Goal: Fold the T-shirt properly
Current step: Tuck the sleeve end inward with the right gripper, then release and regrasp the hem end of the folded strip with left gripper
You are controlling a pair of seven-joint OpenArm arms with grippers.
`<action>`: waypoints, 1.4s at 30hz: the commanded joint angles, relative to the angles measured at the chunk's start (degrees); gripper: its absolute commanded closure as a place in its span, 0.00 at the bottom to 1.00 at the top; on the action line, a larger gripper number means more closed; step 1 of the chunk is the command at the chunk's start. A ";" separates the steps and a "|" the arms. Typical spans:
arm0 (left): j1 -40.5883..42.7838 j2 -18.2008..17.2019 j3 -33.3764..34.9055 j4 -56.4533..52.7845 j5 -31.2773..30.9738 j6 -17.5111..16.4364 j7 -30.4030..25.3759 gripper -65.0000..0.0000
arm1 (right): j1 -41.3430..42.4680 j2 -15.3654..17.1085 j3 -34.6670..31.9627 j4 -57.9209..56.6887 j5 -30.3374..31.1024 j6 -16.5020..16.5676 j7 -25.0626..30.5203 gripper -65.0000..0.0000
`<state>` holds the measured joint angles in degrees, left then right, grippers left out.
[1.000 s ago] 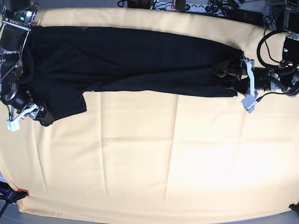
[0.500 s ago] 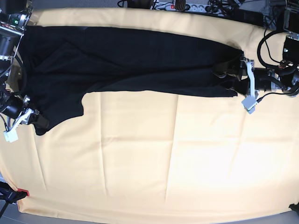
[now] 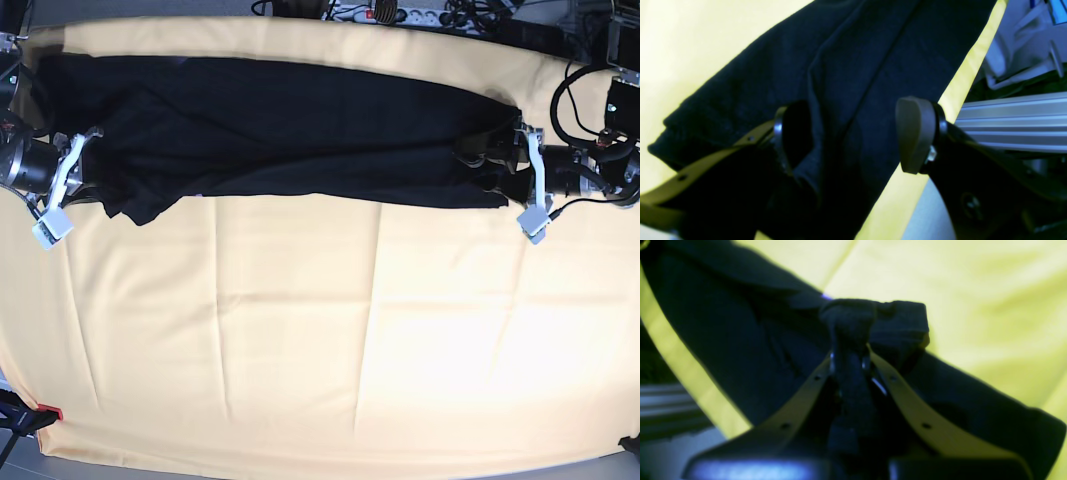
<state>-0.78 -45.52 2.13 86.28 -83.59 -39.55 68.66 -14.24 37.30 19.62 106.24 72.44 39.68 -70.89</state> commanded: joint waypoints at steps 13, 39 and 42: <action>-0.85 -1.33 -0.81 0.72 -1.41 -0.45 -0.66 0.35 | -10.78 2.91 1.44 7.30 1.05 0.32 -4.48 1.00; -2.91 -2.60 -7.32 0.72 -1.41 -0.45 2.43 0.35 | -11.80 7.43 7.87 7.39 -9.62 0.32 -1.25 0.44; -2.86 -2.60 -12.04 0.72 -1.41 -0.45 4.63 0.35 | -11.80 7.10 14.01 9.03 -1.33 -1.55 -1.77 0.46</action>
<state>-2.68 -46.70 -9.10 86.26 -83.59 -39.57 73.87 -26.48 43.20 33.04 114.45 70.70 38.22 -73.78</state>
